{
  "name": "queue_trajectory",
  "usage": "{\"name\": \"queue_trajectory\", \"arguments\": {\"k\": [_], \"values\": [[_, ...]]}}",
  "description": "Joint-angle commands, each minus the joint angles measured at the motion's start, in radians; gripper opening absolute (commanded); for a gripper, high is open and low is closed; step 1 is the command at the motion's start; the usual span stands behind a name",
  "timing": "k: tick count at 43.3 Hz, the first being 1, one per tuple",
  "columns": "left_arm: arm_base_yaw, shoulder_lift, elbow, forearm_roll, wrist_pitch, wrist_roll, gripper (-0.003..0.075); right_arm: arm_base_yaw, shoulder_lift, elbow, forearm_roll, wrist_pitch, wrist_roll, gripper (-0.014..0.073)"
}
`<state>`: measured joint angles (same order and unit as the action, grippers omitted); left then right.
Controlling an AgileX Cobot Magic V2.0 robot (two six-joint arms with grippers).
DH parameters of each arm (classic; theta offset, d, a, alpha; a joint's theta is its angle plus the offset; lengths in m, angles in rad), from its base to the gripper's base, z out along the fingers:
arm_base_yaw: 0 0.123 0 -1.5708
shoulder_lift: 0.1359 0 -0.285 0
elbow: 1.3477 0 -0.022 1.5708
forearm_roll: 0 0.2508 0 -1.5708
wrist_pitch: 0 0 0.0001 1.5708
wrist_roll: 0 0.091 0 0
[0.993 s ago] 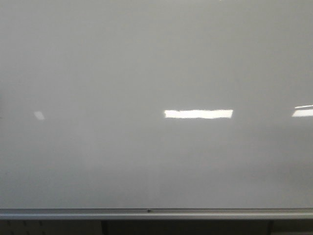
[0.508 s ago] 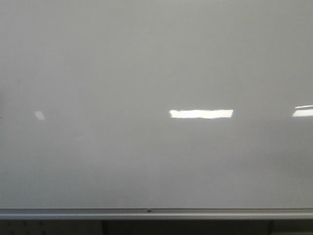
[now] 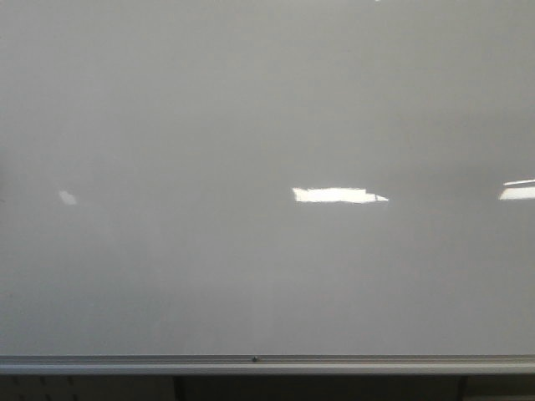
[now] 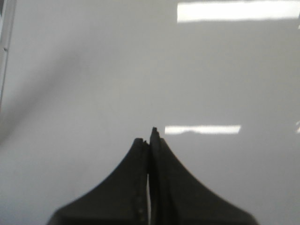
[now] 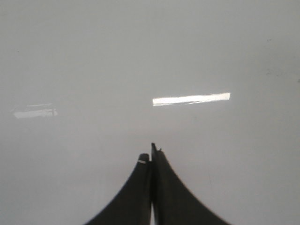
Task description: Write number 1 on whiteboard
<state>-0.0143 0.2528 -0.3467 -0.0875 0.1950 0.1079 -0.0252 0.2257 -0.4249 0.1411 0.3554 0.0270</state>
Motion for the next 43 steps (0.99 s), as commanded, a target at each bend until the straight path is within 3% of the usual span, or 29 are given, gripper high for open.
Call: {"name": "queue_trajectory", "arguments": {"k": [1,8,11,15,18,21,23,35,43], "values": [[0.000,0.109,-0.067,-0.004,-0.025,-0.010,-0.0020,-0.005,0.100,-0.067,0.016,-0.055,-0.003,-0.0061],[0.000,0.157,-0.072,-0.004,-0.036,-0.010,-0.0015,-0.005,0.139,-0.068,0.017,-0.058,-0.003,-0.0042],[0.000,0.159,-0.072,-0.004,-0.034,-0.010,0.0041,-0.005,0.139,-0.068,0.017,-0.058,-0.003,0.0023],[0.000,0.159,-0.070,-0.004,-0.034,-0.010,0.0262,-0.005,0.139,-0.068,0.017,-0.058,-0.003,0.0199],[0.000,0.159,-0.070,-0.004,-0.030,-0.010,0.0487,-0.005,0.139,-0.068,0.017,-0.058,-0.003,0.0344],[0.000,0.159,-0.070,-0.004,-0.025,-0.010,0.0638,-0.005,0.139,-0.068,0.017,-0.058,-0.003,0.0438],[0.000,0.159,-0.068,-0.004,-0.025,-0.010,0.0694,-0.005,0.139,-0.068,0.017,-0.058,-0.003,0.0472],[0.000,0.199,-0.066,0.032,-0.027,-0.010,0.0618,-0.005,0.139,-0.068,0.017,-0.070,-0.003,0.0485],[0.001,0.368,-0.066,0.096,-0.094,-0.010,0.0582,-0.005,0.139,-0.068,0.017,-0.081,-0.003,0.0485]]}}
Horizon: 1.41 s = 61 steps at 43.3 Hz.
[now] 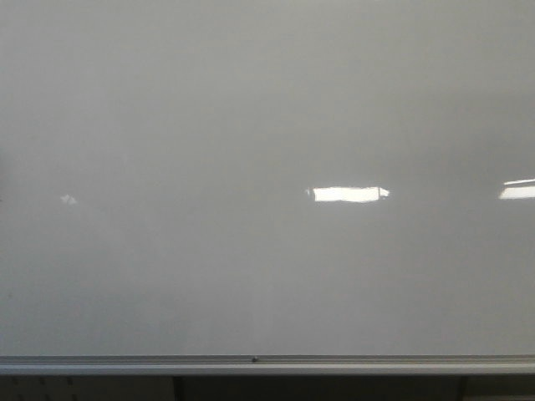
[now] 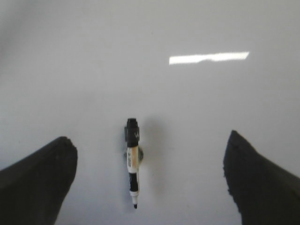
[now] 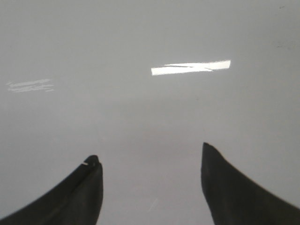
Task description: Write number 1 on whiteboard
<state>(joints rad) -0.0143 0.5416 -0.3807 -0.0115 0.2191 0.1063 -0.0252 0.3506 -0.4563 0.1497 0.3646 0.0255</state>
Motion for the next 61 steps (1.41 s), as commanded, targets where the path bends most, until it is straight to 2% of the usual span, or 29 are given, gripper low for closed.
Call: {"name": "queue_trajectory", "arguments": {"k": [1,15,24,33,43,61], "values": [[0.001,0.112,-0.032,0.018,-0.137,-0.009,0.0582,-0.005,0.014,-0.037,0.008,-0.091,-0.001,0.0485],[0.036,0.485,-0.032,0.011,-0.415,-0.009,0.0582,-0.005,0.014,-0.037,0.008,-0.087,-0.001,0.0485],[0.111,0.672,-0.032,0.026,-0.544,-0.009,0.0581,-0.005,0.014,-0.037,0.008,-0.082,-0.001,0.0485],[0.121,0.869,-0.034,0.079,-0.674,-0.003,0.0581,-0.005,0.014,-0.037,0.008,-0.082,-0.001,0.0485],[0.121,1.022,-0.037,0.100,-0.823,-0.001,0.0578,-0.005,0.014,-0.037,0.008,-0.082,-0.001,0.0485],[0.121,1.173,-0.038,0.100,-0.963,-0.001,0.0562,-0.005,0.014,-0.037,0.008,-0.082,-0.001,0.0485]]}}
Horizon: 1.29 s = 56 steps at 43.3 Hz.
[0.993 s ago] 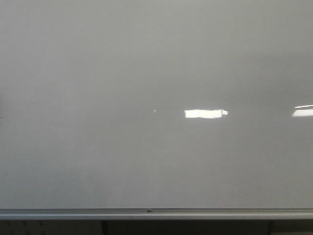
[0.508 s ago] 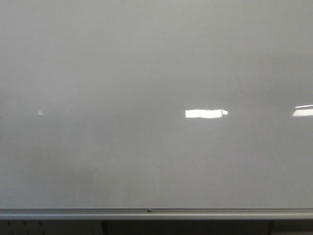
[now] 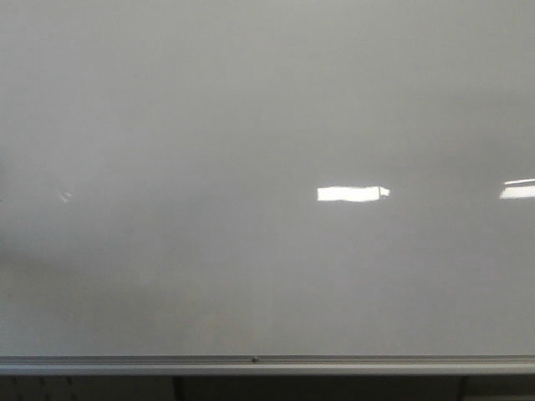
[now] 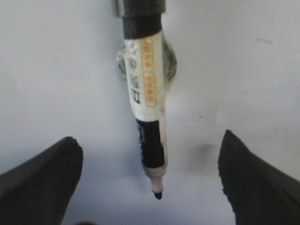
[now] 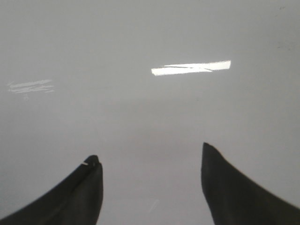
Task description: Write number 1 on whiteboard
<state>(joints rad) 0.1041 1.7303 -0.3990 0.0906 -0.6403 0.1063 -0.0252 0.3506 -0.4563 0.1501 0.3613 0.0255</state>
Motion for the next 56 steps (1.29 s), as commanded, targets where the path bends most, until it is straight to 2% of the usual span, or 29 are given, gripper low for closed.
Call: {"name": "queue_trajectory", "arguments": {"k": [1,6,37,43,51,56], "values": [[0.002,-0.013,-0.019,-0.002,-0.113,-0.001,0.0562,-0.005,0.014,-0.037,0.008,-0.079,-0.001,0.0485],[0.002,-0.009,-0.024,-0.002,-0.146,-0.001,0.0562,-0.005,0.014,-0.037,0.008,-0.079,-0.001,0.0485],[0.002,0.082,-0.079,-0.002,-0.143,-0.001,0.0556,-0.005,0.014,-0.037,0.008,-0.079,-0.001,0.0485],[0.002,0.082,-0.079,-0.002,-0.143,-0.001,0.0448,-0.005,0.014,-0.037,0.008,-0.079,-0.001,0.0485],[0.002,0.082,-0.079,0.007,-0.143,-0.001,0.0175,-0.005,0.014,-0.037,0.008,-0.079,-0.001,0.0485],[0.002,0.082,-0.079,0.009,-0.143,-0.001,0.0043,-0.005,0.014,-0.037,0.008,-0.079,-0.001,0.0485]]}}
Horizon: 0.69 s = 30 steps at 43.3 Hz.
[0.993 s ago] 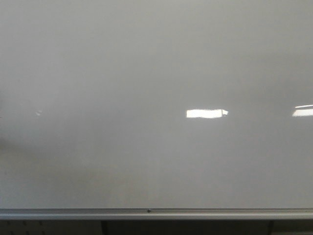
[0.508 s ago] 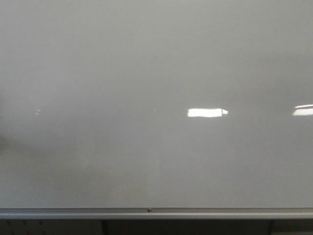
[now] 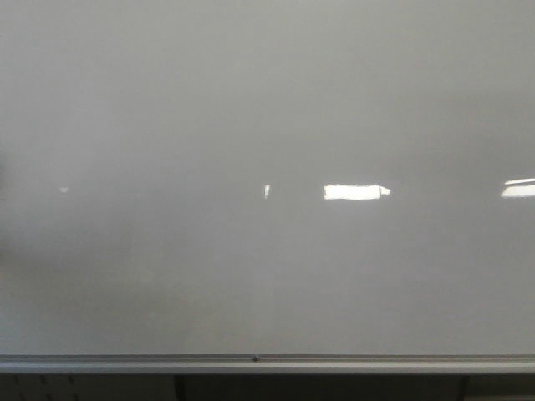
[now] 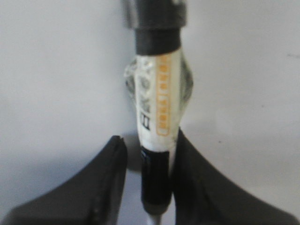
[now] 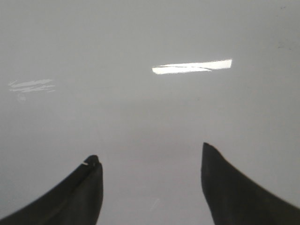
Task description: Write number 1 on whiteboard
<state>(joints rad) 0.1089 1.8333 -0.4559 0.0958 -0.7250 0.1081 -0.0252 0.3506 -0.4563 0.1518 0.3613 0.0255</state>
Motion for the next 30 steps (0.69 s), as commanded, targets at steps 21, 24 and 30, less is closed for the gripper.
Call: {"name": "queue_trajectory", "arguments": {"k": [21,24,30], "values": [[-0.060,-0.166,-0.046,0.015,0.317,-0.197,-0.0020,-0.005,0.014,-0.037,0.006,-0.080,-0.001,0.0485],[-0.089,-0.221,-0.083,0.015,0.502,-0.232,-0.0020,-0.005,0.014,-0.037,0.006,-0.080,-0.001,0.0485],[-0.176,-0.311,-0.182,0.015,0.821,-0.232,-0.0020,-0.005,0.020,-0.037,0.006,-0.074,-0.002,0.0485]]}}
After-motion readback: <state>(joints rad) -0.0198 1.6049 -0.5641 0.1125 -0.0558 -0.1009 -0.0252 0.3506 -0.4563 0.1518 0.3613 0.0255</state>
